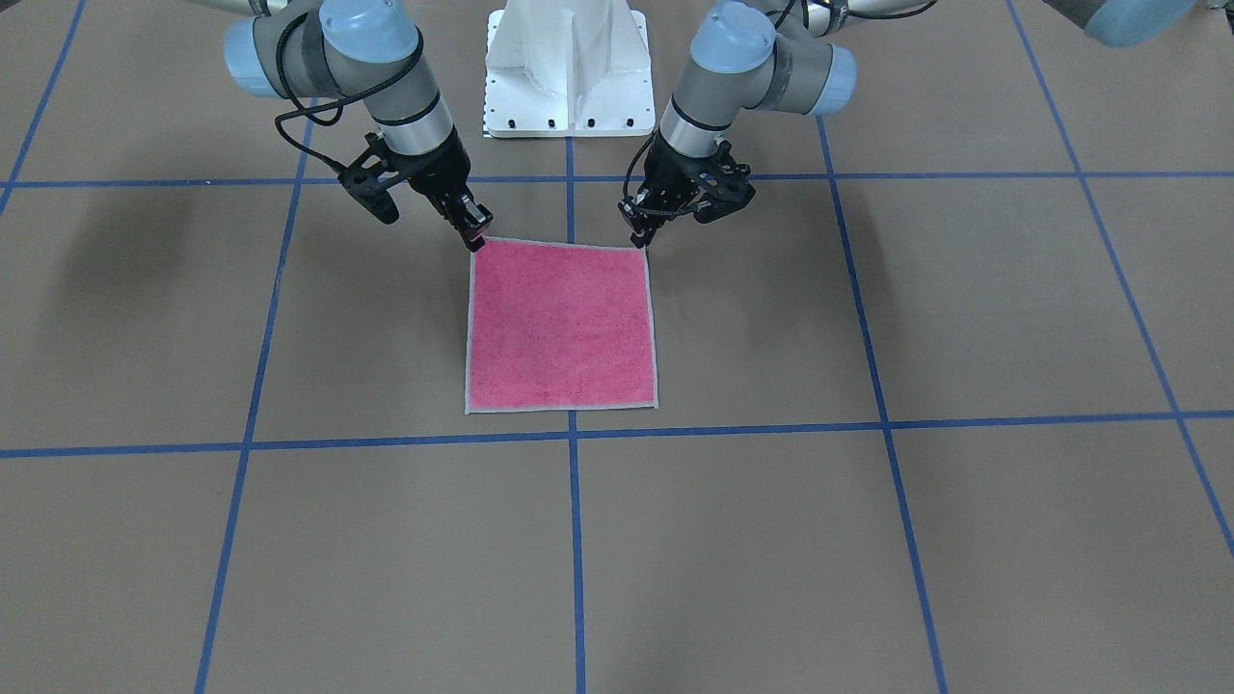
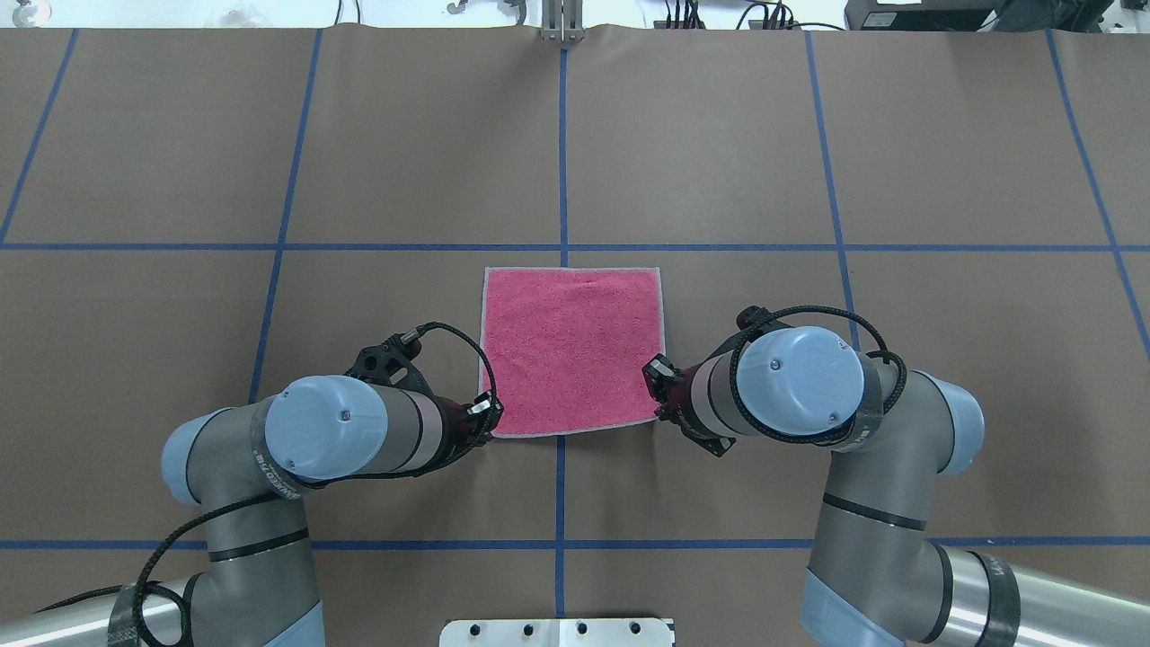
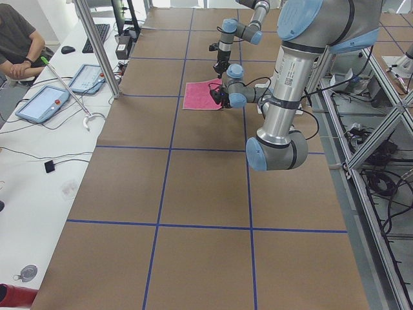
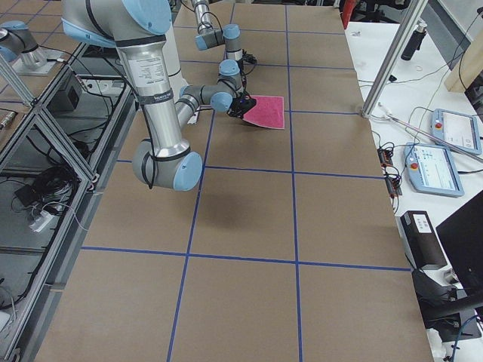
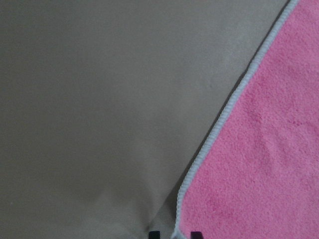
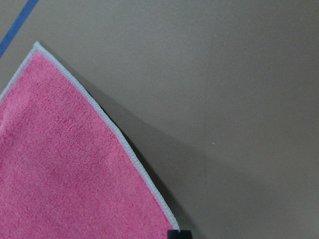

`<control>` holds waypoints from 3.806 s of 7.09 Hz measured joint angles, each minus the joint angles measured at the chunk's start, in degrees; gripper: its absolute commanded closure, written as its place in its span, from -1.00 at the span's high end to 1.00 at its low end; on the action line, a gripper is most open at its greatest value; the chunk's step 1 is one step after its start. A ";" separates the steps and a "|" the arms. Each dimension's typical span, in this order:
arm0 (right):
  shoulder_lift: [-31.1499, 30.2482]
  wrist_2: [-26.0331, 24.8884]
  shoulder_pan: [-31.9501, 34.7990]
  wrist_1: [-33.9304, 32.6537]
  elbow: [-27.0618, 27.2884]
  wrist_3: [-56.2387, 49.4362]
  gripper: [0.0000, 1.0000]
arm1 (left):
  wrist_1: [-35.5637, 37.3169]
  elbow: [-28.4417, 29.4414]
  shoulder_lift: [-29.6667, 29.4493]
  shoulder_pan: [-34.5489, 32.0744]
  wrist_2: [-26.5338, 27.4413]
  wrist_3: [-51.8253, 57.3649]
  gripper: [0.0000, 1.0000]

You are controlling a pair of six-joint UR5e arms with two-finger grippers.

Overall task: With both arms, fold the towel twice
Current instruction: 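Pinch the near corner with the left gripper while the right gripper holds, then lift both near corners and fold them over onto the far edge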

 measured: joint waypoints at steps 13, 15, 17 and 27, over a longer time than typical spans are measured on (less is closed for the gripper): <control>-1.53 3.19 4.61 0.09 2.79 -0.60 -1.00 | 0.75 -4.49 -1.23 -1.60 -0.08 -3.83 -1.00; 1.11 5.36 7.77 0.14 -0.61 -1.99 -1.00 | 0.79 -1.75 -3.25 -4.04 -0.09 -3.43 -1.00; 3.41 6.24 9.85 0.27 -3.86 -3.30 -1.00 | 0.70 3.92 -7.74 -6.50 -0.11 -3.29 -1.00; 11.34 8.12 13.06 1.45 -16.92 -6.79 -1.00 | -0.06 14.31 -13.27 -12.97 -0.18 0.19 -1.00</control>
